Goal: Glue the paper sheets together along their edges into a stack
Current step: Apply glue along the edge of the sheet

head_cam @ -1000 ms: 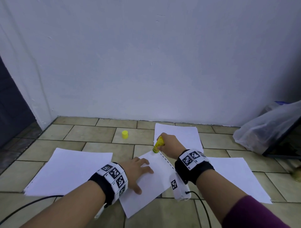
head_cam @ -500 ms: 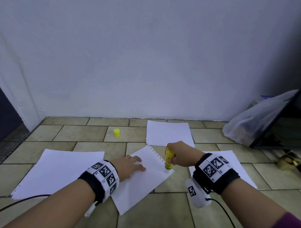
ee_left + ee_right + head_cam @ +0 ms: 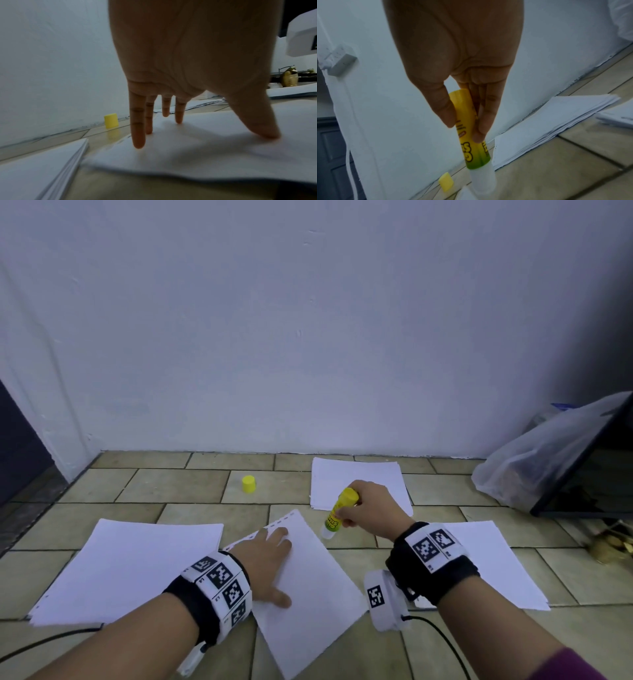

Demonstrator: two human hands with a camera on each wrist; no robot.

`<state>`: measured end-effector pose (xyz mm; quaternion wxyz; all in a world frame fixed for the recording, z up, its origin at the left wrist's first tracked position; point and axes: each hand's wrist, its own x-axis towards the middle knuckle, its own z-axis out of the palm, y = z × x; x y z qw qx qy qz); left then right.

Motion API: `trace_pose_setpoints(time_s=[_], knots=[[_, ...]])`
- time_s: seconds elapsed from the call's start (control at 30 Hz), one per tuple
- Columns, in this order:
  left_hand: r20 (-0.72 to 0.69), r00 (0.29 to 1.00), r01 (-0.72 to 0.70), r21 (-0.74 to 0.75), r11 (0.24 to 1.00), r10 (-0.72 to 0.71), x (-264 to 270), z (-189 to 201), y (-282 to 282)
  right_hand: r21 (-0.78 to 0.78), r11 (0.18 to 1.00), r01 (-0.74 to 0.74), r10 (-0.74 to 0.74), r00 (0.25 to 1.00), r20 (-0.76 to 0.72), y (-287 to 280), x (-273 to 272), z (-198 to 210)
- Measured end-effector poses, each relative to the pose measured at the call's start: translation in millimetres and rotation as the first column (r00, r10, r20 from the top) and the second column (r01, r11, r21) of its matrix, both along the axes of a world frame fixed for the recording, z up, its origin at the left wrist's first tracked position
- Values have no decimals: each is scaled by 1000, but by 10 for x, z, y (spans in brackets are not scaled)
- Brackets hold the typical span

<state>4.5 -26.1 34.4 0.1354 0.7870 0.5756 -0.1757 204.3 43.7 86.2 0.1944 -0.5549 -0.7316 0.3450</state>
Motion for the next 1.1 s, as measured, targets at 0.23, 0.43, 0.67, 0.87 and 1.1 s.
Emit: trace_pose_setpoints(time_s=[0.23, 0.43, 0.67, 0.87, 1.1], knots=[[-10, 994, -108, 64, 992, 109, 36, -34, 31, 39, 999, -13, 12, 999, 36, 110, -346, -132], [4, 990, -139, 52, 989, 139, 70, -111, 25, 58, 994, -97, 94, 994, 53, 168, -662, -240], [32, 987, -159, 71, 985, 157, 78, -101, 40, 62, 970, -237, 217, 949, 229, 153, -680, -205], [37, 989, -143, 66, 988, 140, 36, -131, 72, 29, 941, -338, 295, 858, 421, -14, -232, -59], [-26, 995, -95, 28, 995, 96, -5, -19, 154, -57, 947, -316, 300, 812, 501, -199, 350, 15]])
